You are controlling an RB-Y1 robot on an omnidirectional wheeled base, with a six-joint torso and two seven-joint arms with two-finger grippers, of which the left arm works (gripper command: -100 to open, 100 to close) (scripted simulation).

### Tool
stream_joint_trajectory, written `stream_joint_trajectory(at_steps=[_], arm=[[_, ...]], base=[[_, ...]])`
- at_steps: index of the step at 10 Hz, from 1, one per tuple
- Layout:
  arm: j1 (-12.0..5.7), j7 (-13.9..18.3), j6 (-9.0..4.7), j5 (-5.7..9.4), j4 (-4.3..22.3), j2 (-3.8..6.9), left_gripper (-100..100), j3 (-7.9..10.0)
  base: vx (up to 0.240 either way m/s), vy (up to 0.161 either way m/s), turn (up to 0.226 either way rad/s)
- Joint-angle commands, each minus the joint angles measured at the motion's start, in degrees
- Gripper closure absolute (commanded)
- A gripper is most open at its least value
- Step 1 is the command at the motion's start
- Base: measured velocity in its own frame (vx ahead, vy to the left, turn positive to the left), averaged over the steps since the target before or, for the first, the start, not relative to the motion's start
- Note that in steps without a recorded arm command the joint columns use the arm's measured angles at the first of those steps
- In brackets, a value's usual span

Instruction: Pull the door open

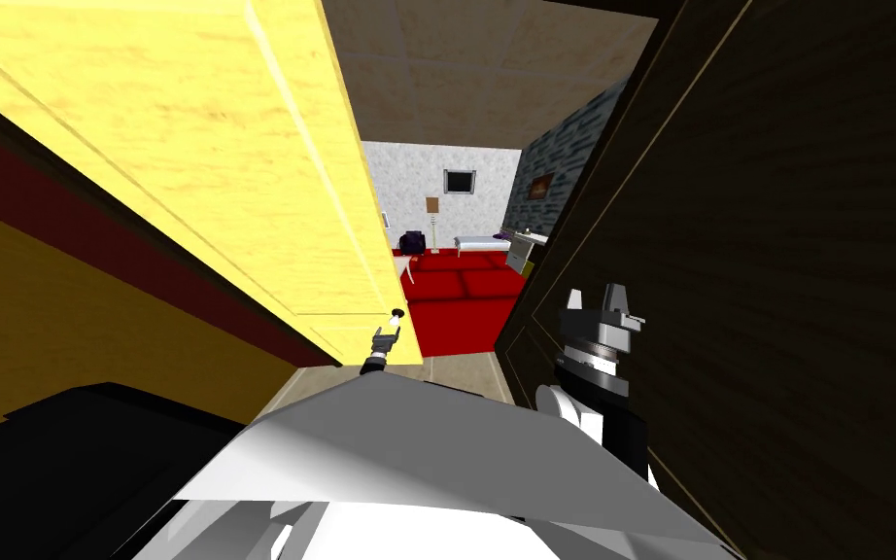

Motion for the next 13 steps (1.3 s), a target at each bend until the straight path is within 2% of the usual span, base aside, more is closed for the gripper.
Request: stream_joint_trajectory(at_steps=[1, 3, 4, 5, 10, 11, 13], arm=[[-0.44, 0.12, -0.87, 0.49, 1.62, 0.88, -100, 0.73], [-0.3, 0.89, -1.55, 1.19, 2.77, 1.13, -100, 1.71], [-0.35, 0.49, -1.72, 1.04, 2.8, 1.06, -100, 1.51], [-0.35, 0.49, -1.72, 1.04, 2.8, 1.06, 100, 1.51], [-0.35, 0.49, -1.72, 1.04, 2.8, 1.06, 100, 1.51], [-0.44, 2.7, -1.61, 1.37, 3.22, 1.19, 100, 1.37], [-0.54, 4.23, -1.63, 1.65, 3.4, 1.31, 100, 1.33]], base=[[0.113, 0.015, -0.07], [0.197, 0.039, -0.11], [0.09, 0.01, -0.005], [-0.013, 0.0, 0.0], [-0.016, -0.002, -0.002], [-0.018, 0.006, -0.056], [-0.024, 0.011, -0.036]])
